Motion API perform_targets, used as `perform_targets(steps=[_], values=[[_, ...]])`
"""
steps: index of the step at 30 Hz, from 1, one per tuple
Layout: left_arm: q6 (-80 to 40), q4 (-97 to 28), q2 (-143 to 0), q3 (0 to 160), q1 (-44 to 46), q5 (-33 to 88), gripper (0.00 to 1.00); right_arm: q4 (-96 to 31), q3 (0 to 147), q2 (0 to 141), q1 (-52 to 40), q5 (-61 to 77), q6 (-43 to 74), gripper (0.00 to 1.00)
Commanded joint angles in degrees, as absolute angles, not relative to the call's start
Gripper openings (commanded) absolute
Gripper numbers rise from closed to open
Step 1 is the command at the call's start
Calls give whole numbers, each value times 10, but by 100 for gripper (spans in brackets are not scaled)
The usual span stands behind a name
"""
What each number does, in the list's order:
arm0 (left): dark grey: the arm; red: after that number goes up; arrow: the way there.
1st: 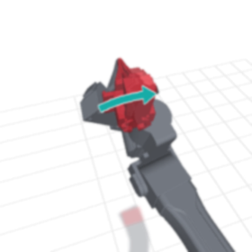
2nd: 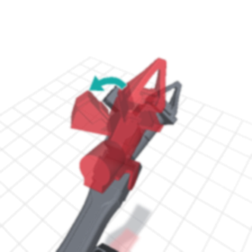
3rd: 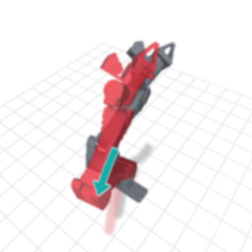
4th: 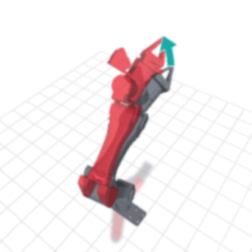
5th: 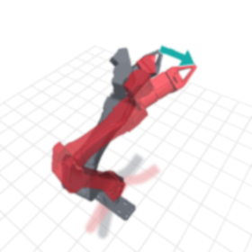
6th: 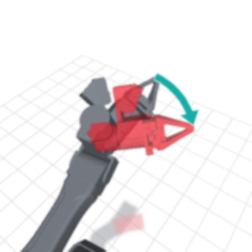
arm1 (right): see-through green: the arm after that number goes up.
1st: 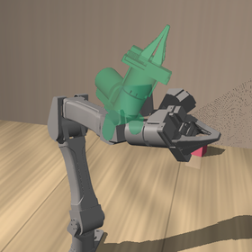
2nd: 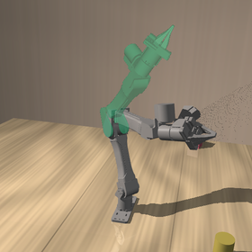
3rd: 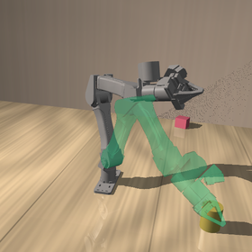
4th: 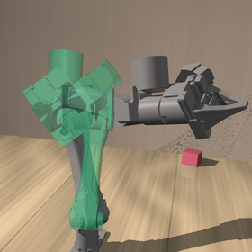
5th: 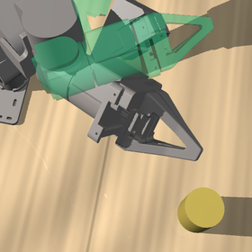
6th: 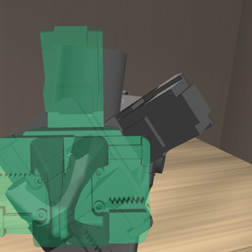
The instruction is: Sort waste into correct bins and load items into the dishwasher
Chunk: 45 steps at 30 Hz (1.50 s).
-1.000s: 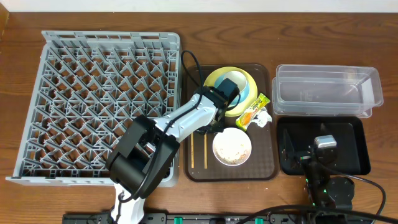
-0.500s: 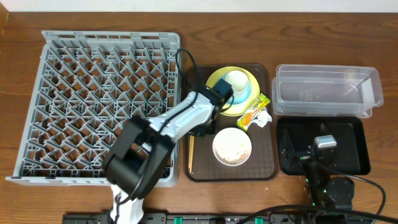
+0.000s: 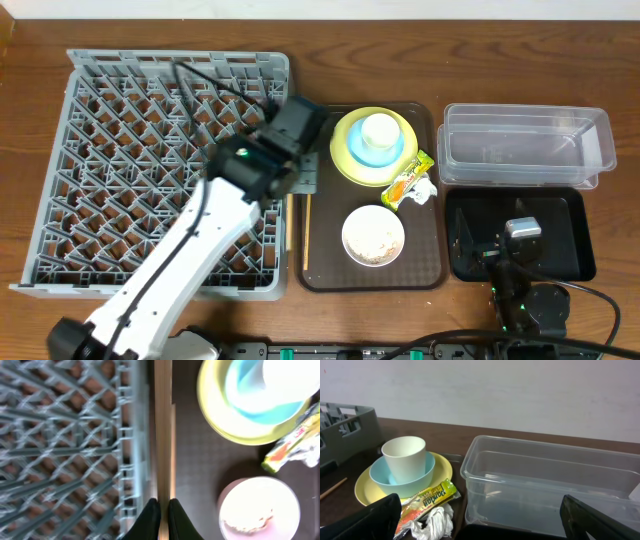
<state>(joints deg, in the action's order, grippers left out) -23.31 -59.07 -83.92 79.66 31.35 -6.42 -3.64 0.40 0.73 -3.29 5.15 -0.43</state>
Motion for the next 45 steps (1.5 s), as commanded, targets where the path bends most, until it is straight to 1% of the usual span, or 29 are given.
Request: perform_targets(steps=[1,6,12,19,22,27,31,45], values=[[-183,-611,-832,800,283,-73,8,-39,3,6,-31,50,2,99],[-167,-623,-846,799,250,-67,7,-39,3,6,-31,50,2,99],[-92,-623,-877,798,244,-54,8,-39,3,6,-31,50,2,99],[-98,-606,-928,796,243,-74,8,-39,3,6,-31,50,2,99],[-130,-601,-952,796,237,-110,8,-39,3,6,-31,50,2,99],[-154,-597,-976,796,230,-110,8,-39,3,6,-31,50,2,99],[-184,-597,-983,796,226,-110,8,-39,3,6,-31,50,2,99],[-181,-602,-983,794,226,-110,9,-39,3,6,-31,50,2,99]])
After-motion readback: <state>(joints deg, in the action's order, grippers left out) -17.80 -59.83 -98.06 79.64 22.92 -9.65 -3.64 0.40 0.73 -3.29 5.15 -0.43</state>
